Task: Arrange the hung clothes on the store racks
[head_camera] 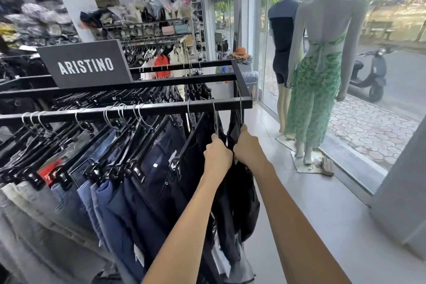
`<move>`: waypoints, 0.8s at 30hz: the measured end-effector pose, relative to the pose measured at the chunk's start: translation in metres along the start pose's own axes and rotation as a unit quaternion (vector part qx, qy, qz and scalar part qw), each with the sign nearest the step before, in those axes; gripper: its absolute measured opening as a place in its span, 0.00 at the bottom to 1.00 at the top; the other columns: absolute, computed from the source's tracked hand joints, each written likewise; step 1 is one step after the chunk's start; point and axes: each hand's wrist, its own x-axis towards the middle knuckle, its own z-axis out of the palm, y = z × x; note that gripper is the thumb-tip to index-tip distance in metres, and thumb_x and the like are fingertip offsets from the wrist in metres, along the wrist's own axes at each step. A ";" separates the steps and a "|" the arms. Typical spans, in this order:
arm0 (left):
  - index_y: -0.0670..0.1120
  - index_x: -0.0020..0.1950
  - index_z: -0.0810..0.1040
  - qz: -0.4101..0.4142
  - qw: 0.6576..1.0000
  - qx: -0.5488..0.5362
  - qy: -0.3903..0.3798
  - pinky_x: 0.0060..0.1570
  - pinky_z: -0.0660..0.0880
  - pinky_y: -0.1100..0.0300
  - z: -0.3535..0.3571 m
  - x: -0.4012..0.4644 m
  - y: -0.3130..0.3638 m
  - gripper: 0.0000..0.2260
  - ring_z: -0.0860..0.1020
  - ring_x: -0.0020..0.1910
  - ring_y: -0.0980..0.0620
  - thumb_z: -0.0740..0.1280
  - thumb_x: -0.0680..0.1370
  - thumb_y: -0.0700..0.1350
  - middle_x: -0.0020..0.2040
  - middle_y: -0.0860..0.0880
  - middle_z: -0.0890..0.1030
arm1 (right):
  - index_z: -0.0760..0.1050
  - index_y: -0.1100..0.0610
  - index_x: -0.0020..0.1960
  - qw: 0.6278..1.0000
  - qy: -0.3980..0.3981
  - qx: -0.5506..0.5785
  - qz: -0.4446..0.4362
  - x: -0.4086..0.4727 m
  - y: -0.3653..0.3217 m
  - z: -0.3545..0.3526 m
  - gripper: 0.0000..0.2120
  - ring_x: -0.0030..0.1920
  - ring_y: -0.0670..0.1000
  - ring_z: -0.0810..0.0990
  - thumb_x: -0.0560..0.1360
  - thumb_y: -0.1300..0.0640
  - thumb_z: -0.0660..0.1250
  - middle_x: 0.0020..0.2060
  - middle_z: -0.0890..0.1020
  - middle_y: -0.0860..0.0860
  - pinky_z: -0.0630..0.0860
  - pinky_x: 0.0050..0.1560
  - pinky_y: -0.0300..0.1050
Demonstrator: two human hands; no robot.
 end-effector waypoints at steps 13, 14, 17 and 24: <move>0.41 0.68 0.71 0.113 0.979 0.072 0.154 0.57 0.70 0.47 -0.047 -0.004 0.004 0.15 0.74 0.62 0.39 0.59 0.83 0.45 0.63 0.42 0.76 | 0.63 0.60 0.75 0.971 0.226 -0.038 -0.071 -0.028 -0.026 -0.003 0.22 0.65 0.60 0.71 0.82 0.57 0.59 0.65 0.74 0.59 0.72 0.56 0.52; 0.43 0.67 0.71 0.120 0.971 0.090 0.189 0.55 0.71 0.47 -0.061 -0.003 -0.001 0.14 0.74 0.61 0.41 0.60 0.82 0.44 0.62 0.43 0.76 | 0.65 0.60 0.75 0.966 0.236 0.005 -0.105 -0.035 -0.038 0.000 0.21 0.65 0.58 0.72 0.82 0.56 0.59 0.65 0.74 0.58 0.72 0.59 0.51; 0.40 0.65 0.71 0.090 0.946 0.203 0.236 0.55 0.72 0.47 -0.098 0.006 -0.032 0.15 0.72 0.63 0.41 0.63 0.79 0.42 0.62 0.41 0.74 | 0.73 0.60 0.69 0.968 0.169 0.073 -0.168 -0.048 -0.075 0.025 0.18 0.62 0.57 0.77 0.82 0.55 0.61 0.59 0.80 0.57 0.71 0.62 0.48; 0.33 0.66 0.70 -0.013 0.940 0.333 0.077 0.56 0.73 0.50 -0.128 0.026 -0.084 0.17 0.71 0.62 0.38 0.62 0.80 0.39 0.69 0.37 0.62 | 0.72 0.66 0.57 0.996 -0.081 0.026 0.032 -0.039 -0.120 0.078 0.11 0.49 0.58 0.79 0.79 0.60 0.61 0.61 0.77 0.62 0.74 0.48 0.47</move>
